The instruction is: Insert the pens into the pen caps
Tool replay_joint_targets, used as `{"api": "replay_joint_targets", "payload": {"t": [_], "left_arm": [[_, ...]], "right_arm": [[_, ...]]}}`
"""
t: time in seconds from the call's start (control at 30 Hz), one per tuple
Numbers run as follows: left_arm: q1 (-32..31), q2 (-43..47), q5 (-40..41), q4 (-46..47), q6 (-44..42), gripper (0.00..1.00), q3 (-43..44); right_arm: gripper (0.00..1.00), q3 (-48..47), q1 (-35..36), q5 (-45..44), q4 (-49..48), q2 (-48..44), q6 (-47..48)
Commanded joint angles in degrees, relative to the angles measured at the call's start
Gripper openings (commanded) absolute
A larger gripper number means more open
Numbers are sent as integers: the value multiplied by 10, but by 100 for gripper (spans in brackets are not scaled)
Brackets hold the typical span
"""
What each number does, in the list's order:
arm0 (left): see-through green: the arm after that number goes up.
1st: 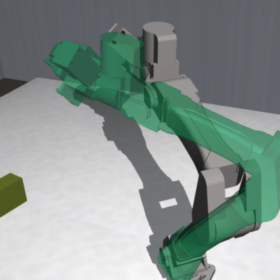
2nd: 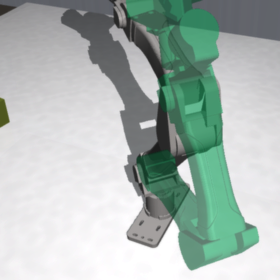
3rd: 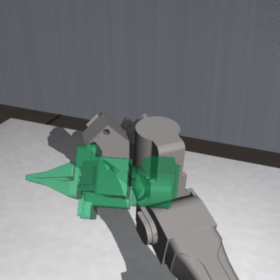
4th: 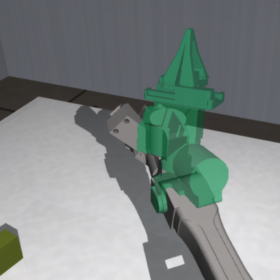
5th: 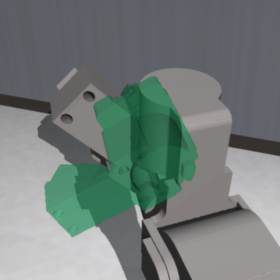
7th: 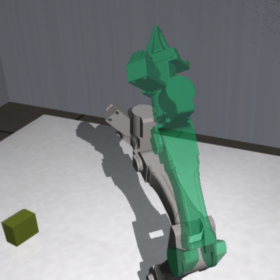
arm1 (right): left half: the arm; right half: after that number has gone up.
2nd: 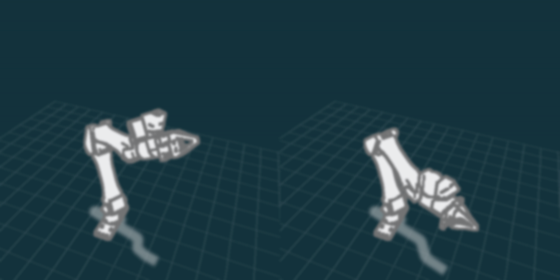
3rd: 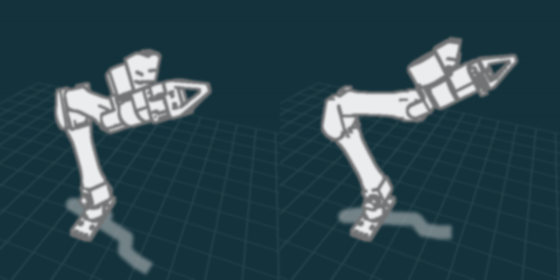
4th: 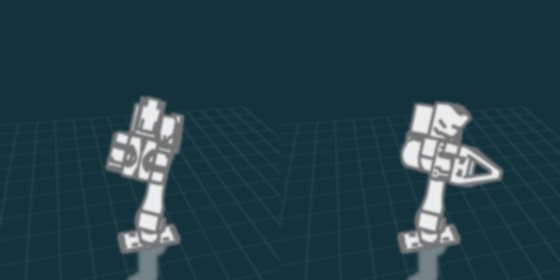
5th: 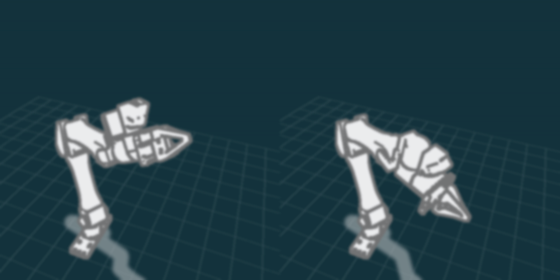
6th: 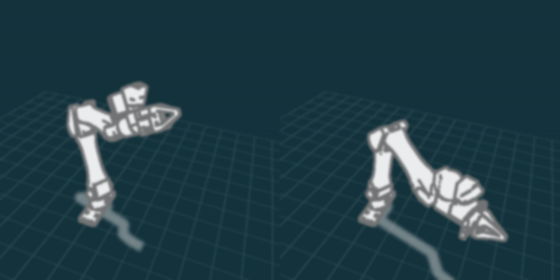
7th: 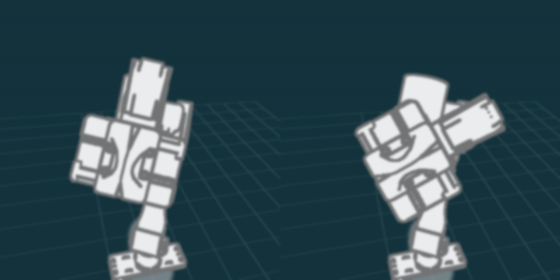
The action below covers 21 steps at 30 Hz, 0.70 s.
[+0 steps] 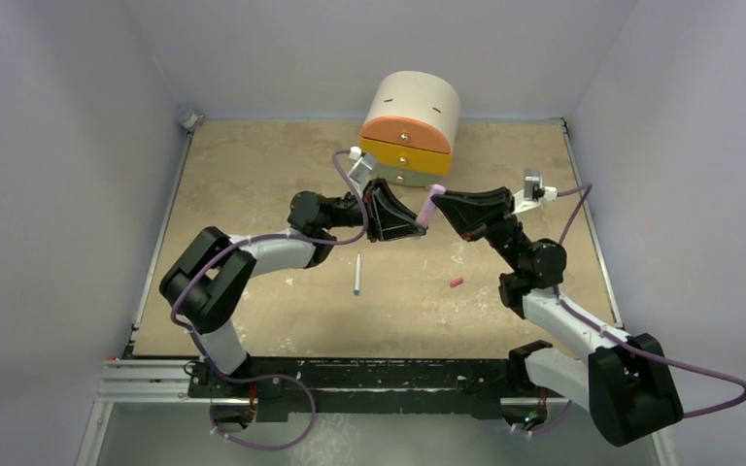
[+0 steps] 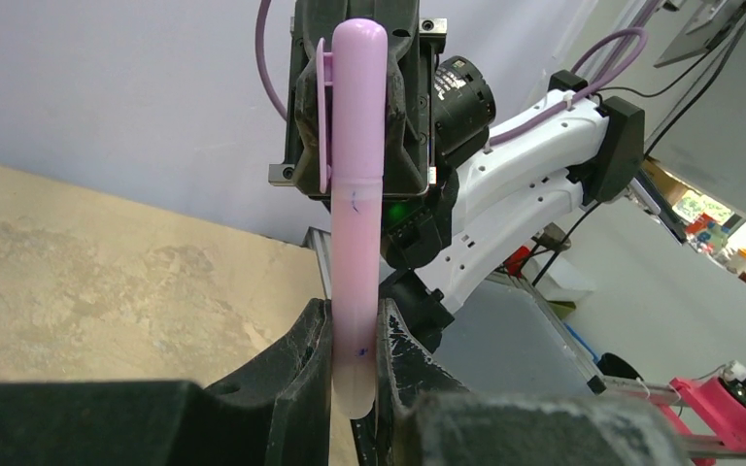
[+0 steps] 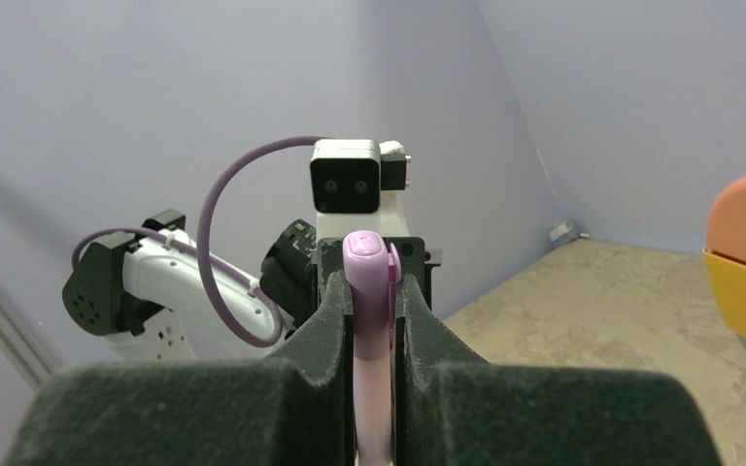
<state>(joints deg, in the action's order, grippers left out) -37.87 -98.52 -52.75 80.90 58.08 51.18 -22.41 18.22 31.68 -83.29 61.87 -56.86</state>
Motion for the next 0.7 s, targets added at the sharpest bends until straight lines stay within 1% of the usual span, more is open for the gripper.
{"api": "replay_joint_targets", "payload": {"t": [0.0,0.13,0.3,0.4,0.47,0.5,0.57,0.6,0.67], "left_arm": [[35,25,182,172,12,0,108],[35,21,184,174,14,0,121],[36,27,171,165,14,0,124],[37,38,150,137,0,0,111],[38,49,136,112,-15,0,90],[38,55,130,101,-25,0,74],[38,65,130,91,-34,0,27],[38,67,126,96,-31,0,8],[37,65,119,108,-18,0,-28]], "right_arm": [[0,55,52,151,73,33,8],[0,63,78,135,56,50,9],[0,72,86,132,31,61,-1],[0,66,85,130,29,45,-14],[0,52,82,108,62,20,-4],[11,46,80,82,89,1,3],[38,47,71,12,116,-57,8],[49,49,63,-12,128,-85,5],[54,42,38,-39,156,-133,5]]}}
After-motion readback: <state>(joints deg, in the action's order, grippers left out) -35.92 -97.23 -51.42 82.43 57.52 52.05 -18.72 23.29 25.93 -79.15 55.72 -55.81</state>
